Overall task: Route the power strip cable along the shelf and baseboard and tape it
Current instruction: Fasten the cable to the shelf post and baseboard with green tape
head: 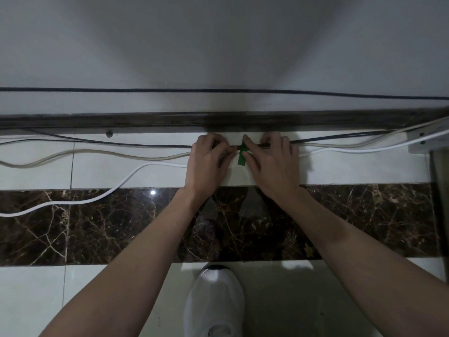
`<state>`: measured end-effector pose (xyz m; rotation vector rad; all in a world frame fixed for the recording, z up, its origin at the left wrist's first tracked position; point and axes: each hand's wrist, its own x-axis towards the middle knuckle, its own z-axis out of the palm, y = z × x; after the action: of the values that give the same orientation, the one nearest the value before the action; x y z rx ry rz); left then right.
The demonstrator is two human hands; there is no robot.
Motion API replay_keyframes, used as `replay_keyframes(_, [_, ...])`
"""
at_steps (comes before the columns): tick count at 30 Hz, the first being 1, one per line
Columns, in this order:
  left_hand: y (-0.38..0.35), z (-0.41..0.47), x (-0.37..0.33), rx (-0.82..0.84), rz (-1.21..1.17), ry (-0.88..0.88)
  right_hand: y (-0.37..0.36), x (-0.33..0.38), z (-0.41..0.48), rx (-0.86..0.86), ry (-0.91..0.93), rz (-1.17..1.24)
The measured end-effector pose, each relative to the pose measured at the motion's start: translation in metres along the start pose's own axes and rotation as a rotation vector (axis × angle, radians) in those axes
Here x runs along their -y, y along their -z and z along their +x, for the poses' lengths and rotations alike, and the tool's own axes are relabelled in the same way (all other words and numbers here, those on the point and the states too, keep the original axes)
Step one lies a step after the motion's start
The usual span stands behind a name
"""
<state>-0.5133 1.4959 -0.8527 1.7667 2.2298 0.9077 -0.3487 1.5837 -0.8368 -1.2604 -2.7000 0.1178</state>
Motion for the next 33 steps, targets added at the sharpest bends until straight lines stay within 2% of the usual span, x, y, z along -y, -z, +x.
replay_keyframes(3, [0.001,0.001,0.000,0.001,-0.007,0.019,0.000,0.000,0.001,-0.008,0.006,0.018])
replay_keyframes(8, [0.002,0.001,0.001,0.008,0.004,0.013,-0.006,0.004,0.006,-0.131,0.015,0.136])
replay_keyframes(16, [0.003,0.001,0.002,0.013,0.018,0.011,-0.010,-0.005,0.013,-0.101,0.087,0.235])
replay_keyframes(20, [0.004,0.001,0.003,0.008,0.023,-0.010,-0.010,-0.003,0.015,-0.087,0.057,0.287])
replay_keyframes(24, [0.003,0.001,0.003,0.015,0.015,0.004,-0.008,-0.004,0.014,-0.093,0.091,0.241])
replay_keyframes(29, [0.004,0.000,-0.001,0.021,0.076,-0.004,-0.007,0.003,0.008,-0.221,0.192,0.037])
replay_keyframes(33, [0.004,-0.001,0.000,0.028,0.087,-0.028,-0.010,0.006,0.004,-0.168,0.148,0.007])
